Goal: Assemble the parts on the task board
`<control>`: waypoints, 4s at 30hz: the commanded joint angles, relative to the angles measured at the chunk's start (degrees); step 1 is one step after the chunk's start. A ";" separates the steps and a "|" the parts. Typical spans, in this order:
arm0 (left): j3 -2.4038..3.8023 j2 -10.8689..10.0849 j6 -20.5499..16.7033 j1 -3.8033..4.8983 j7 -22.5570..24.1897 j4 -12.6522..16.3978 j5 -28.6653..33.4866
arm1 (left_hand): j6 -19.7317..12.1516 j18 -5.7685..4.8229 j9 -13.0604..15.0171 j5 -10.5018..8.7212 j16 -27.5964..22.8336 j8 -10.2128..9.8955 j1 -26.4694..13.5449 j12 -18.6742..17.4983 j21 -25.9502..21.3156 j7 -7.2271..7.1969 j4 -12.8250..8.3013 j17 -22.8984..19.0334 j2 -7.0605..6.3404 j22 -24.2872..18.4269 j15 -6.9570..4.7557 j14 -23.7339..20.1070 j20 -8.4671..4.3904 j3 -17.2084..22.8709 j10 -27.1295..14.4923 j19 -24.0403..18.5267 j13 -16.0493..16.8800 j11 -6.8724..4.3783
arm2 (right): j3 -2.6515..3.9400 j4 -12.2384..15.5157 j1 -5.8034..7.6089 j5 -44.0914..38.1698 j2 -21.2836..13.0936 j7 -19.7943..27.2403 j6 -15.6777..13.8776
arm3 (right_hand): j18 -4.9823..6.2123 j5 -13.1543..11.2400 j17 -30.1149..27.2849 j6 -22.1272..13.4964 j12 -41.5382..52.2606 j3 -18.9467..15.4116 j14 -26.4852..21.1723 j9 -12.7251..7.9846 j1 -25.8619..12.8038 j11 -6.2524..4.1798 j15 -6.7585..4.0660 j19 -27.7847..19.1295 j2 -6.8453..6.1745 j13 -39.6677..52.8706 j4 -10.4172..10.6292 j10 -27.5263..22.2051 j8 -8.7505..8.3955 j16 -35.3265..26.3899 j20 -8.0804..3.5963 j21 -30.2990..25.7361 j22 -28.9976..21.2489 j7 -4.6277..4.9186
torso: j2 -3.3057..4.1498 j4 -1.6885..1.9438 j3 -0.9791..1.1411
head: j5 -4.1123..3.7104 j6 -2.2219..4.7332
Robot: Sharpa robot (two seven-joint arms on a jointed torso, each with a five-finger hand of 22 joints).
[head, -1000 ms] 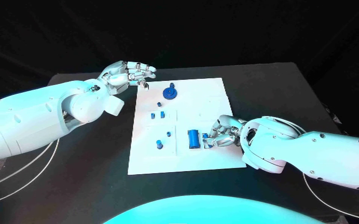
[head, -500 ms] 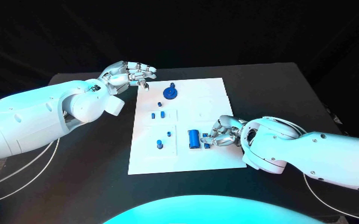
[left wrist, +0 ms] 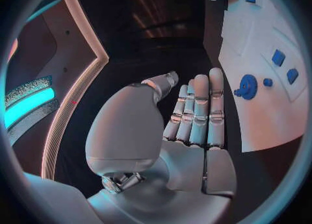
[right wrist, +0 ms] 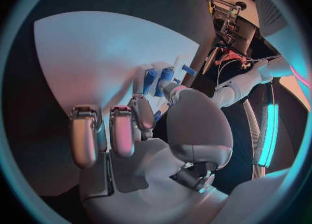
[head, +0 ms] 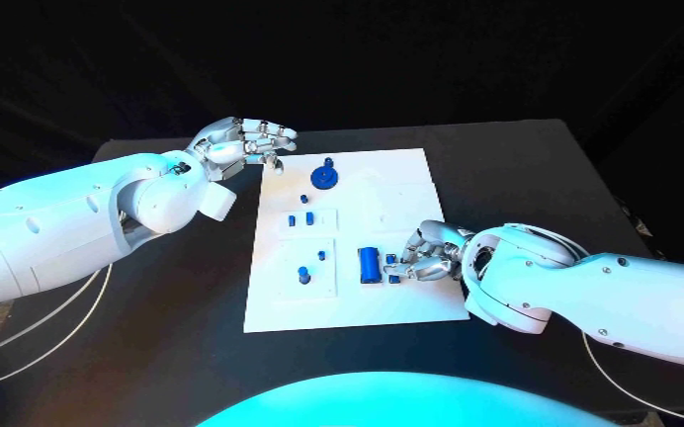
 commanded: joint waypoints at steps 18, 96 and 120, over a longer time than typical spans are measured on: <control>0.00 0.11 0.83 0.04 -0.06 -0.04 -0.42 | -0.25 0.86 0.10 0.25 -0.29 0.24 0.09 0.36 -0.28 0.29 0.08 -0.07 0.63 -0.08 -0.01 -0.30 -0.01 0.19 -0.26 0.56 -0.08 -0.06 | -0.01 1.71 -0.39 2.19 -2.86 2.62 2.72 | -0.84 1.83 7.55 0.18 0.10 -0.85 4.48 -0.07 1.56 0.19 -0.32 4.24 -1.06 3.09 -1.04 0.37 -0.23 0.32 -0.23 -0.04 13.93 0.39 | 0.00 -0.02 -0.01 | 0.10 -0.09; -0.23 8.93 -18.47 -3.50 10.96 -7.39 8.93 | -46.50 -9.71 -17.79 -5.11 -62.11 -17.04 -78.84 -25.47 -47.20 -11.97 -4.28 -29.54 10.07 -36.22 -3.80 -58.24 -9.14 -31.54 -53.03 -53.76 -11.72 -8.19 | 4.27 -33.38 3.31 51.92 11.56 51.36 -15.07 | -1.70 -3.18 -74.93 -58.14 -68.72 -27.91 -84.02 -34.49 -57.12 1.12 4.12 -84.11 11.32 -74.92 -13.70 -82.51 -26.49 -85.34 -2.16 -85.98 -74.94 -2.87 | -5.63 0.79 -1.41 | -0.62 11.49; 1.16 6.89 -44.19 -6.89 14.40 9.60 8.97 | -46.50 -9.71 -17.79 -5.11 -62.11 -17.04 -78.84 -25.47 -47.20 -11.97 -4.28 -29.54 10.07 -36.22 -3.80 -58.24 -9.14 -31.54 -53.03 -53.76 -11.72 -8.19 | 10.19 -15.04 -3.28 66.27 7.36 62.47 -28.28 | -1.70 -3.18 -74.93 -58.14 -68.72 -27.91 -84.02 -34.49 -57.12 1.12 4.12 -84.11 11.32 -74.92 -13.70 -82.51 -26.49 -85.34 -2.16 -85.98 -74.94 -2.87 | -6.37 1.21 -1.26 | -0.51 13.94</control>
